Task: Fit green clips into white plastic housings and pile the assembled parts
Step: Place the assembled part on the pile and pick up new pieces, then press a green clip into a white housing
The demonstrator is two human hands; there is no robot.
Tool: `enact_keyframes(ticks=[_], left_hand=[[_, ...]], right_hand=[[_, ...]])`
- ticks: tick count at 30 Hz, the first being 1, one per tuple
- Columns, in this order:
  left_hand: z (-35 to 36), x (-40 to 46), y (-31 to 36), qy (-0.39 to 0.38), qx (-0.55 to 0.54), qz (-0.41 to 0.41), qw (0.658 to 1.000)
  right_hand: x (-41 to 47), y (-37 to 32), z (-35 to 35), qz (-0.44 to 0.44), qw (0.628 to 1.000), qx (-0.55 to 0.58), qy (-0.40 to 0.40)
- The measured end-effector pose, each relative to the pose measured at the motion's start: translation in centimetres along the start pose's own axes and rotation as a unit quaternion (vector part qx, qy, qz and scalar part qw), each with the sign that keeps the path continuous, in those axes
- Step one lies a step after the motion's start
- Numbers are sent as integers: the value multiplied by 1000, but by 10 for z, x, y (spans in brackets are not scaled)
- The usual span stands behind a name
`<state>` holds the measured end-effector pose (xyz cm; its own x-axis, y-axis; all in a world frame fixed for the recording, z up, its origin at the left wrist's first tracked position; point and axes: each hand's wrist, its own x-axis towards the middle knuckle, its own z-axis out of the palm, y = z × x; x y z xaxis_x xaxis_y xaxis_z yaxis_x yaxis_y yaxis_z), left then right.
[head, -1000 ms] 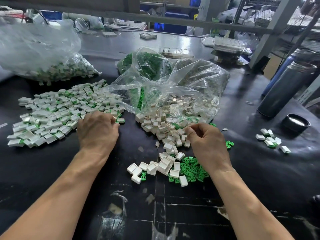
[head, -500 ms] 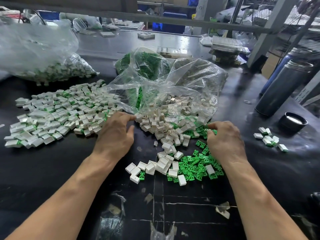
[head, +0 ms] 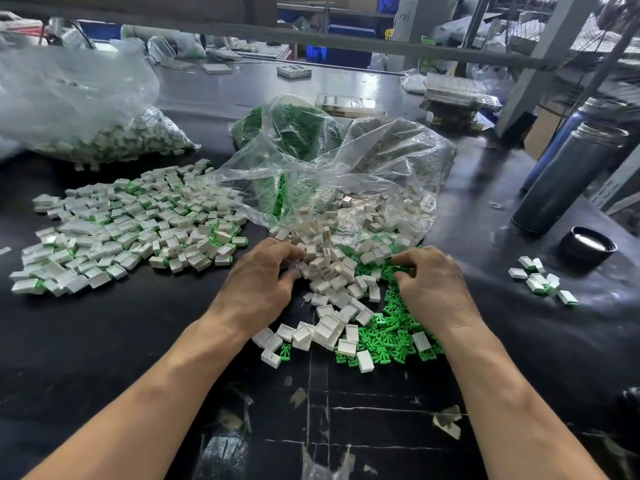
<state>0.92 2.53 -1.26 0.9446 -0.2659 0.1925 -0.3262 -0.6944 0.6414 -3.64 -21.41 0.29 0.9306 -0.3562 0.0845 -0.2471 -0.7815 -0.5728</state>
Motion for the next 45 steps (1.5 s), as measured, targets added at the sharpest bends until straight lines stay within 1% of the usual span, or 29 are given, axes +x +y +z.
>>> enact_keyframes(ticks=[6,9,20,22,25,27,31,34,37,41,45], left_hand=[[-3,-3,1,-18,-25,-5,999],[-6,-4,-1,-29,-11,-24,999],[-7,-3,3,-37,52,-95,993],[-7,-3,4,-36,50,-94,994],[-9,-4,4,-15,30,-85,996],[-11,-4,5,2,-15,-78,997],[-13,-7,14,25,-160,-55,985],[-14,-12,24,35,-247,-42,967],[-16,-13,30,27,-323,-37,945],[-14,-12,33,18,-421,-71,904],[-10,-12,37,-7,-526,-107,844]], right_hand=[[-3,0,-3,-11,999,-6,-39],[-3,0,-2,-6,999,-11,-41],[-5,-9,3,-8,999,-43,0],[-7,-11,3,-13,1000,-19,18],[-9,-12,3,-27,997,50,55],[-11,-14,5,-43,991,115,62],[-14,-17,11,-65,970,230,46],[-18,-22,16,-73,954,290,17],[-21,-28,18,-83,929,361,-5],[-24,-34,18,-64,905,420,-26],[-27,-40,20,-44,872,485,-46]])
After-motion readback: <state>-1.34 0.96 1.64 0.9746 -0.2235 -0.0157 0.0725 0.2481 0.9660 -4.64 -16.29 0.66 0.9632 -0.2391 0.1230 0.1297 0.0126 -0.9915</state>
